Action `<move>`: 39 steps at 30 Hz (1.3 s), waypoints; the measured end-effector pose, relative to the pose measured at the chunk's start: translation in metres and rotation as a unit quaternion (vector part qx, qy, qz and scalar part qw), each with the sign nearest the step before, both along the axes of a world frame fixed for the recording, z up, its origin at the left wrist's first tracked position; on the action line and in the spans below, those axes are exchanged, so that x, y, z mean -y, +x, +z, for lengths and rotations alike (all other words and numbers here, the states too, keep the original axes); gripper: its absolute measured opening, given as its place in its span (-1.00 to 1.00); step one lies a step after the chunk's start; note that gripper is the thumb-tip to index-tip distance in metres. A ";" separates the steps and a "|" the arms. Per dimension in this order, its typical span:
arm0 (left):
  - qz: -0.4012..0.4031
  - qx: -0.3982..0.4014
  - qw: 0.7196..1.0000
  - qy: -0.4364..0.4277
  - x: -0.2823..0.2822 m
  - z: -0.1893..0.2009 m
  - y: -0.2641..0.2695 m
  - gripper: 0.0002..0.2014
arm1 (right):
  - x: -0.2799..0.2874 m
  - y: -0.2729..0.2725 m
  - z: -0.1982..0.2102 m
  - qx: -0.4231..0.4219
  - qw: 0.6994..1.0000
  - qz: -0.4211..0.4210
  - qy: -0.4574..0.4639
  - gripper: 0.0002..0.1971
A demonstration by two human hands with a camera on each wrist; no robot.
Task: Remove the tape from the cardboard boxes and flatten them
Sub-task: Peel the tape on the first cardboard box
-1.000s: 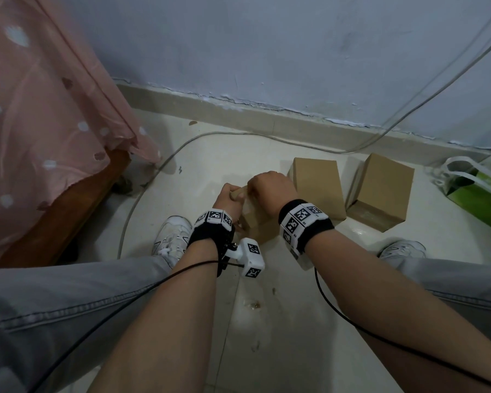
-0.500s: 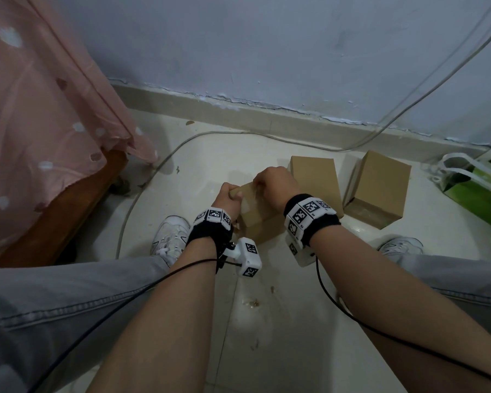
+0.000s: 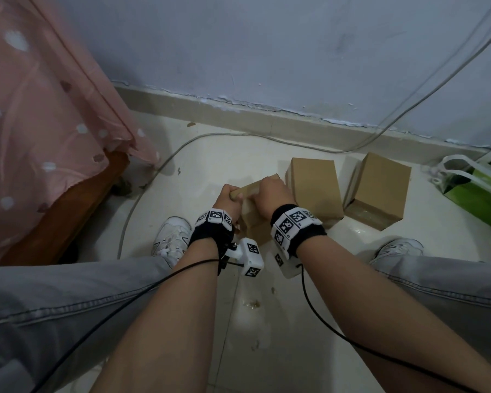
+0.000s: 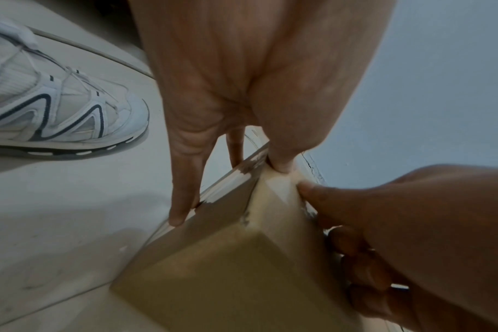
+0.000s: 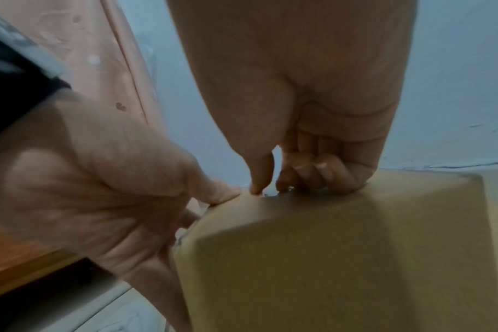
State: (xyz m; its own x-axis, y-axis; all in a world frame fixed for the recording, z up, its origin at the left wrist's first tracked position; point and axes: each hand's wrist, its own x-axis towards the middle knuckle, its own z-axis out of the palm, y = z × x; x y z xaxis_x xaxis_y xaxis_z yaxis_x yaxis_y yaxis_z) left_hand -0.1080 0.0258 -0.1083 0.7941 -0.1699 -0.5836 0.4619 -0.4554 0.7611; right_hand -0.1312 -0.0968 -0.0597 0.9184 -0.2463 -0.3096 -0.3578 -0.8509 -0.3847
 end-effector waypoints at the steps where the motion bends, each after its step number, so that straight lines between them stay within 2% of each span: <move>1: -0.001 0.001 1.000 0.003 0.000 0.001 0.000 -0.91 | 0.001 0.001 0.000 -0.005 1.000 -0.002 0.002 -0.83; 4: -0.002 -0.001 1.000 0.006 0.001 0.003 0.000 -0.89 | 0.002 0.007 0.000 -0.013 1.000 0.009 0.004 -0.76; 8: -0.002 0.005 1.000 0.008 0.001 0.003 0.000 -0.87 | -0.002 0.007 0.005 -0.018 0.999 0.020 -0.026 -0.79; 12: -0.004 0.005 1.000 0.005 0.001 0.000 0.000 -0.87 | -0.008 0.005 0.016 -0.035 0.994 0.075 -0.071 -0.72; 16: -0.005 0.007 1.000 0.006 0.001 -0.004 0.002 -0.90 | -0.011 0.007 0.015 -0.026 0.992 0.100 -0.077 -0.87; 18: 0.000 0.005 1.000 0.003 0.001 -0.001 0.001 -0.92 | -0.009 0.008 0.010 -0.014 0.994 0.086 -0.070 -0.89; 24: -0.004 0.004 1.000 0.002 0.000 0.005 -0.002 -0.90 | 0.013 0.013 -0.007 -0.001 1.000 -0.016 0.005 -0.67; 26: -0.001 0.008 1.000 0.004 0.001 0.005 -0.002 -0.90 | 0.018 0.012 -0.005 -0.010 0.999 -0.033 0.034 -0.65; 30: 0.000 0.009 1.000 0.009 0.003 0.007 -0.003 -0.90 | 0.011 0.008 0.008 -0.051 0.998 -0.008 0.031 -0.77; 34: 0.004 0.006 1.000 0.006 0.004 0.008 -0.003 -0.88 | 0.001 0.008 0.010 -0.044 0.999 0.005 0.022 -0.73; 39: -0.003 0.004 1.000 0.011 0.002 0.007 -0.003 -0.90 | 0.002 0.008 0.001 -0.029 0.999 0.017 -0.005 -0.80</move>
